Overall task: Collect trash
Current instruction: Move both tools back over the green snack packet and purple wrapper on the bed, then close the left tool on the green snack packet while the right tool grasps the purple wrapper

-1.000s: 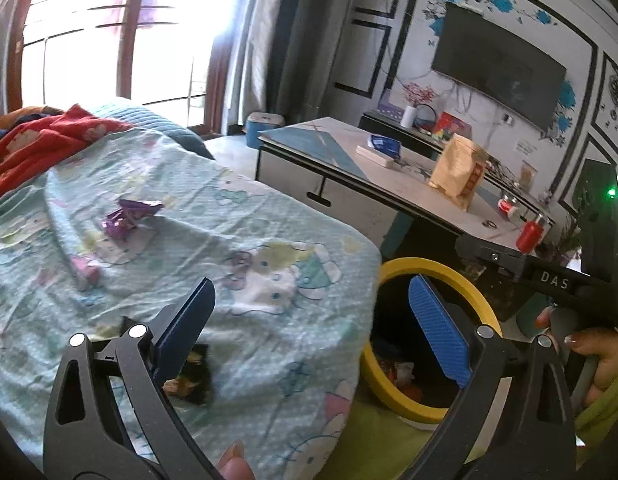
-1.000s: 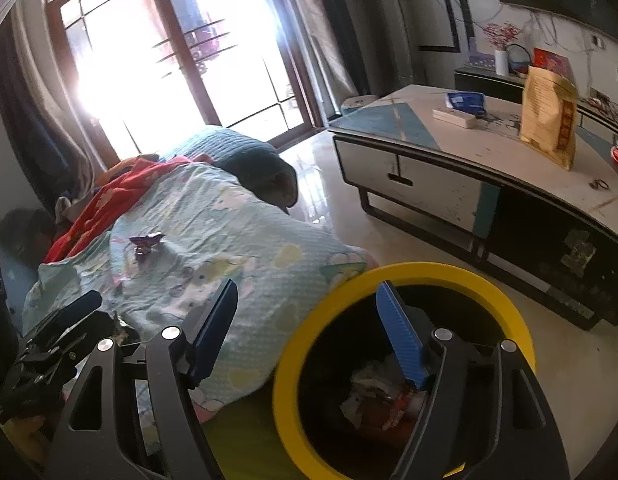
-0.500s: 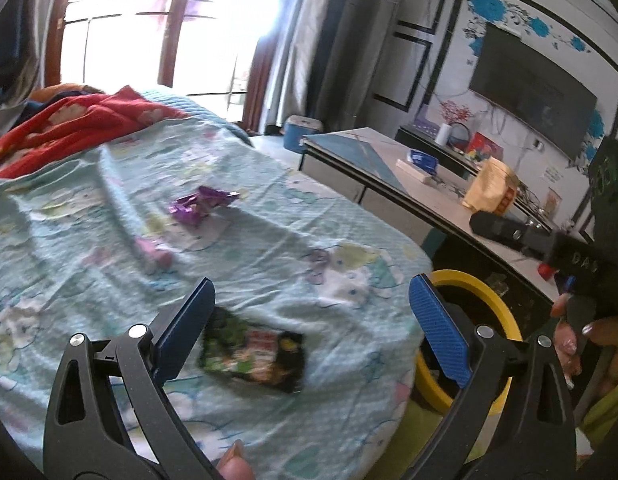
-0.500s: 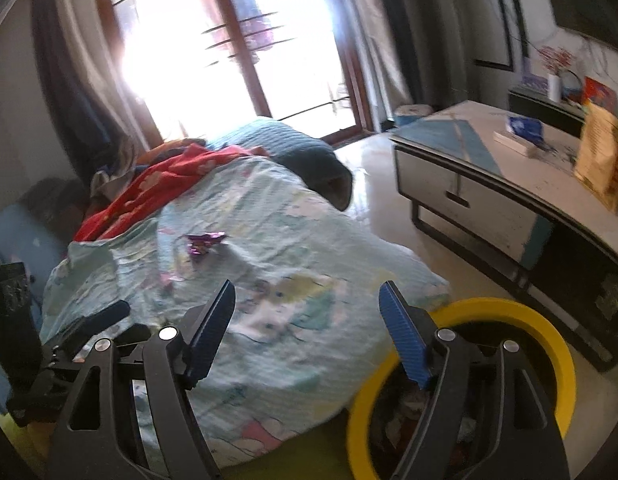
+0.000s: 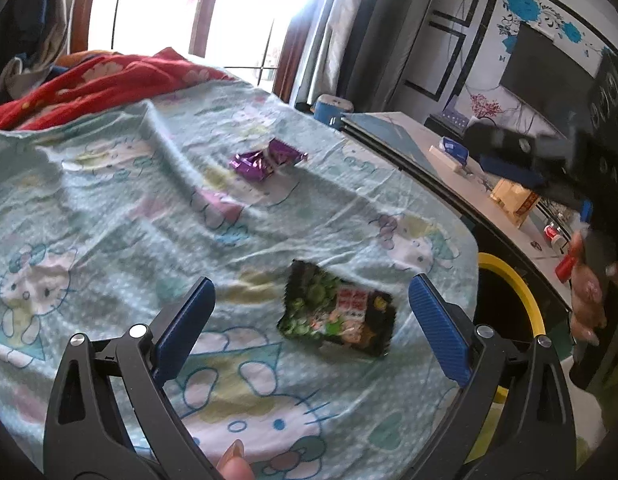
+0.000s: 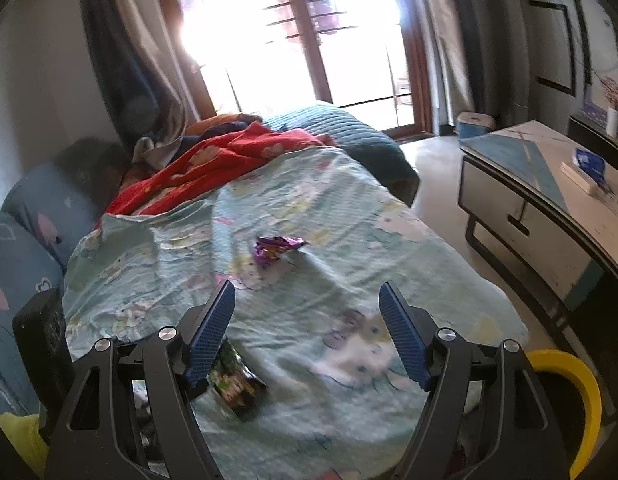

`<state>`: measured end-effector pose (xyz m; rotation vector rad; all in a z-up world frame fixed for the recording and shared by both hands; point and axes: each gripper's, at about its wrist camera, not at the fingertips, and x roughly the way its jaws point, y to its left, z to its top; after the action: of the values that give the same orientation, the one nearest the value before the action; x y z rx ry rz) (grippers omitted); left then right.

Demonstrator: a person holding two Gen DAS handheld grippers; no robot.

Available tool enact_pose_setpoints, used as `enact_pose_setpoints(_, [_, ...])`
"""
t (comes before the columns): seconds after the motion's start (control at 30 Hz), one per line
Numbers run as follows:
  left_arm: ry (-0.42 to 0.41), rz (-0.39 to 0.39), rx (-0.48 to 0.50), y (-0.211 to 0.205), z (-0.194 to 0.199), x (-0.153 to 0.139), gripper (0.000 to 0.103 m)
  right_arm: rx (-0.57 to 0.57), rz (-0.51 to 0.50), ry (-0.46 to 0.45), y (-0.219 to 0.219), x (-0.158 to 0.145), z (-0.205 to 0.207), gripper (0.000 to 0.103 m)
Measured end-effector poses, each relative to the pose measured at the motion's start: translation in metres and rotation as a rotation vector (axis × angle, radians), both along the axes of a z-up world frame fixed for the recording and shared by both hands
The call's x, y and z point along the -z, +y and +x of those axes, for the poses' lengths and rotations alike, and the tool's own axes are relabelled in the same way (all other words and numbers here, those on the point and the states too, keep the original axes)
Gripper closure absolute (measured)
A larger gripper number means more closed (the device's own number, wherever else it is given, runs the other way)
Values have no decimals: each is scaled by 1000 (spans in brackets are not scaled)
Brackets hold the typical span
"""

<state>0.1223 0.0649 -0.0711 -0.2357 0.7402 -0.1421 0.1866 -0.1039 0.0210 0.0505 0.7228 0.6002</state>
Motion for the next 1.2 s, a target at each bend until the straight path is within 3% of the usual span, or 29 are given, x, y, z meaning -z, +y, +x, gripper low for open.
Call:
enact_pose_setpoints(0.23, [42,-38,27,5,3,12,24,-96,-56,-10,41,4,21,31])
enact_pose_setpoints(0.53, [80,-49,58,1,13,25,40,-183,-154,4,88,24,56,41])
enact_pose_setpoints(0.93, [105,-27,122,-15,28,33,40,-235,-258,39,135,60,97,45])
enact_pose_setpoints(1.07, [111,18,132,-23,30,35,40,-237,-298,45,146,73,109,54])
enact_pose_setpoints(1.2, [112,48,134,-29,31,36,43,-220,-325,69,148,87,118,77])
